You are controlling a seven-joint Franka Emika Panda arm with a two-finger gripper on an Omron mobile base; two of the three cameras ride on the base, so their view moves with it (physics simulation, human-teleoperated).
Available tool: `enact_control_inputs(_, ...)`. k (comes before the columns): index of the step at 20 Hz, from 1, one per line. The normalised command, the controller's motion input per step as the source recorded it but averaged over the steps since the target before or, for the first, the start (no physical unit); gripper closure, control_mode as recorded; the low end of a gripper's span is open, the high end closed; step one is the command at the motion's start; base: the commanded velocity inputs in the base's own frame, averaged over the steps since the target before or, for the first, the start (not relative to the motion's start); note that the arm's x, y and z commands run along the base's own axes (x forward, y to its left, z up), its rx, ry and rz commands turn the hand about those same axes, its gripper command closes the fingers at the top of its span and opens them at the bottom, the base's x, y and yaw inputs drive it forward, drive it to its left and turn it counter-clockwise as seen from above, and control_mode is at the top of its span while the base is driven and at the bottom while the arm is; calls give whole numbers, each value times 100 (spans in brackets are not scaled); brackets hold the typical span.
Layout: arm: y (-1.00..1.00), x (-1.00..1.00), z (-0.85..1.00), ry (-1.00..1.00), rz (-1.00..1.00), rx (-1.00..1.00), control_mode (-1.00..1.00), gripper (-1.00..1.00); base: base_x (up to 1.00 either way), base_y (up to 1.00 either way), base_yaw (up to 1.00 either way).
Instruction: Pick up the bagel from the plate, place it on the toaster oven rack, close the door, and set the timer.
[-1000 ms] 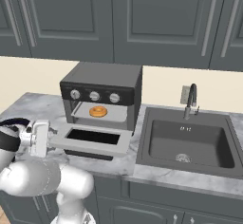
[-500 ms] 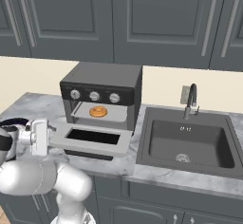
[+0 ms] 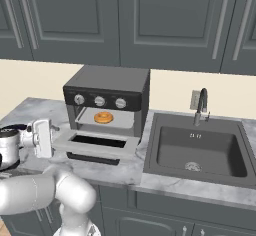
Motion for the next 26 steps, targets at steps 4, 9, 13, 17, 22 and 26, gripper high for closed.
enact_control_inputs(4, -29, 23, 64, 0, 0, -6, -100, -100, 0, 0, 0)
enact_control_inputs(9, -26, 39, 53, 0, 12, -8, -100, -100, 0, 0, 0)
enact_control_inputs(13, -23, 51, 26, 3, 29, -15, -100, -100, 0, 0, 0)
enact_control_inputs(17, -21, 56, 6, 9, 35, -18, -100, -100, 0, 0, 0)
enact_control_inputs(22, -13, 60, 0, 16, 39, -18, -100, -100, 0, 0, 0)
enact_control_inputs(26, -3, 46, 0, 17, 38, -19, -100, -100, 0, 0, 0)
